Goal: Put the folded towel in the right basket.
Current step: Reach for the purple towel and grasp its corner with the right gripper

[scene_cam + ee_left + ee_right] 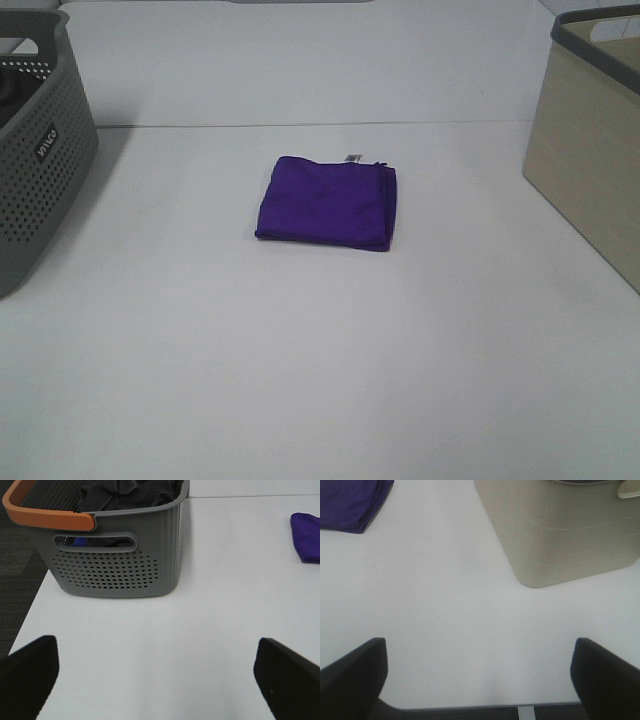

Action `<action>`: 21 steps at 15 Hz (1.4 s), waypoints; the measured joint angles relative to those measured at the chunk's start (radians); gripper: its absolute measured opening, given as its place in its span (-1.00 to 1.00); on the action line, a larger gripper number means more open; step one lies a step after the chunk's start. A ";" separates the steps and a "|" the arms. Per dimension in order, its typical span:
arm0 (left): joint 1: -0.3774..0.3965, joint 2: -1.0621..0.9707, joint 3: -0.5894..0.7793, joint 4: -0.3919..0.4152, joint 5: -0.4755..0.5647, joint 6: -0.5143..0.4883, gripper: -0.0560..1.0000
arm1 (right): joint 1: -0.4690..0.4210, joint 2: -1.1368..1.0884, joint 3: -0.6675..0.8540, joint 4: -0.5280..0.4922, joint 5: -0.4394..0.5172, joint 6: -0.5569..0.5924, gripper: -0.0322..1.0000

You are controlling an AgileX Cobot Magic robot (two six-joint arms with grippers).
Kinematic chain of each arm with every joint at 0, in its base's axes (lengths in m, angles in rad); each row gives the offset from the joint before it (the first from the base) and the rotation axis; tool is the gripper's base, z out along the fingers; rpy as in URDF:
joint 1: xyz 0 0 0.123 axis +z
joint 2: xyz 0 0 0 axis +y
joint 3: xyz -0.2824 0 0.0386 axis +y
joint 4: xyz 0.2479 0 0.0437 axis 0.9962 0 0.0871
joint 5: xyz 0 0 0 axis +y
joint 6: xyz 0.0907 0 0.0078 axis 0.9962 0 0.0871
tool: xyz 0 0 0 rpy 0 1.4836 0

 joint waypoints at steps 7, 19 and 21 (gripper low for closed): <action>0.000 0.000 0.000 0.000 0.000 0.000 0.98 | 0.000 0.000 0.000 0.000 0.000 0.000 0.92; 0.000 0.000 0.000 0.000 0.000 0.000 0.98 | 0.000 0.000 0.000 0.000 0.000 0.000 0.92; 0.000 0.000 0.000 0.000 0.000 0.000 0.98 | 0.000 0.000 0.000 0.000 0.000 0.000 0.92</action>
